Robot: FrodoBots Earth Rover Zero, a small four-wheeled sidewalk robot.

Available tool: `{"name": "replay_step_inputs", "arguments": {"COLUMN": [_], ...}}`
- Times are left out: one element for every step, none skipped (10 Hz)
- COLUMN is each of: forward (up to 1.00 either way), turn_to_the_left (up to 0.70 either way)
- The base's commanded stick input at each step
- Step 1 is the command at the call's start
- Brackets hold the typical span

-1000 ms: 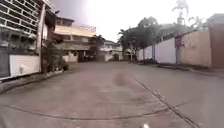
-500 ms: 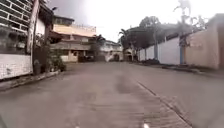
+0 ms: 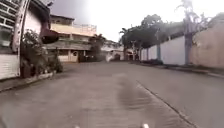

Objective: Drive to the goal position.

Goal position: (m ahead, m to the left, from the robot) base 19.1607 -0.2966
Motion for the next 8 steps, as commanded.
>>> {"name": "replay_step_inputs", "arguments": {"forward": [1.0,1.0,1.0,1.0,1.0,1.0,1.0,1.0], "turn_to_the_left": [0.01,0.01,0.01,0.01,0.01,0.01,0.01,0.01]}}
